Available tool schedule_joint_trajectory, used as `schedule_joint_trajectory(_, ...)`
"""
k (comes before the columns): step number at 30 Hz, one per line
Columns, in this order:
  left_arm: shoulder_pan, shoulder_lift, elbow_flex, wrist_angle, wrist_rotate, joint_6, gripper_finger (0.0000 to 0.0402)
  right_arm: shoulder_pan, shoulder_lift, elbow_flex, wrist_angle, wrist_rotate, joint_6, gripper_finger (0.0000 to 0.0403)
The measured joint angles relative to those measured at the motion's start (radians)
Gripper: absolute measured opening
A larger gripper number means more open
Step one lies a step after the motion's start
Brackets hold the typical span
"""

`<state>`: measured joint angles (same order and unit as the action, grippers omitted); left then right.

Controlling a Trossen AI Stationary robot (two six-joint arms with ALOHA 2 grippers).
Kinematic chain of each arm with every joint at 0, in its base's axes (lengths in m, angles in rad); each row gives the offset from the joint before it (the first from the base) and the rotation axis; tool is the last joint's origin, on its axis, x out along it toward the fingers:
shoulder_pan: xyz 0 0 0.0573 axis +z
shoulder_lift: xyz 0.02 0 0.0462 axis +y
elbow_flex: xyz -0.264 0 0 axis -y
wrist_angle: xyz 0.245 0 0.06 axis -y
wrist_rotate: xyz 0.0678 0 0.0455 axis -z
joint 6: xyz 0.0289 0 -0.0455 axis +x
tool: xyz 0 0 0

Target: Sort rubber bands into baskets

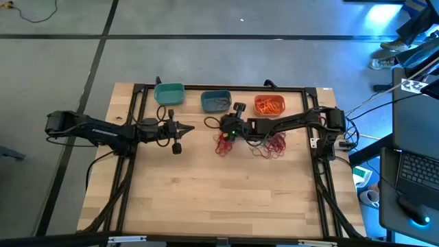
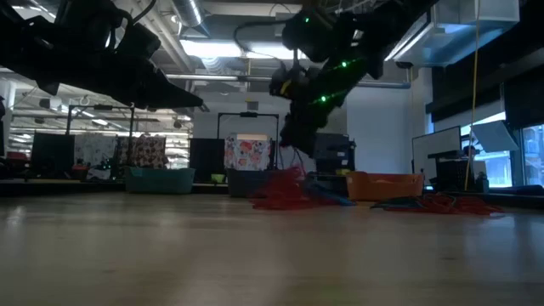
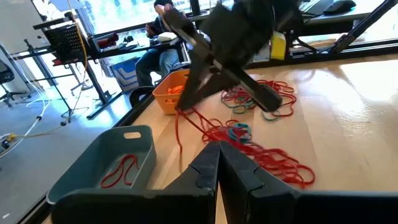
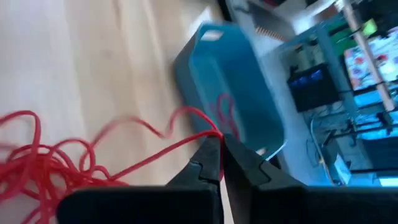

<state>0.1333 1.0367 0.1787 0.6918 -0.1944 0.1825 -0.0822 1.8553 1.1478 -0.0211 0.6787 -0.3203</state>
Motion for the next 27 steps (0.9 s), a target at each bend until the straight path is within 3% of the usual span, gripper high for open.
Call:
schedule_joint_trajectory(19, 0.0, 0.0, 0.0, 0.0, 0.0, 0.0, 0.0005, -0.107, -0.002, 0.191, 0.028, 0.004, -0.109, 0.001)
schedule_joint_trajectory(27, 0.0, 0.0, 0.0, 0.0, 0.0, 0.003, 0.0005, -0.223, 0.006, 0.202, 0.086, -0.211, -0.044, 0.001)
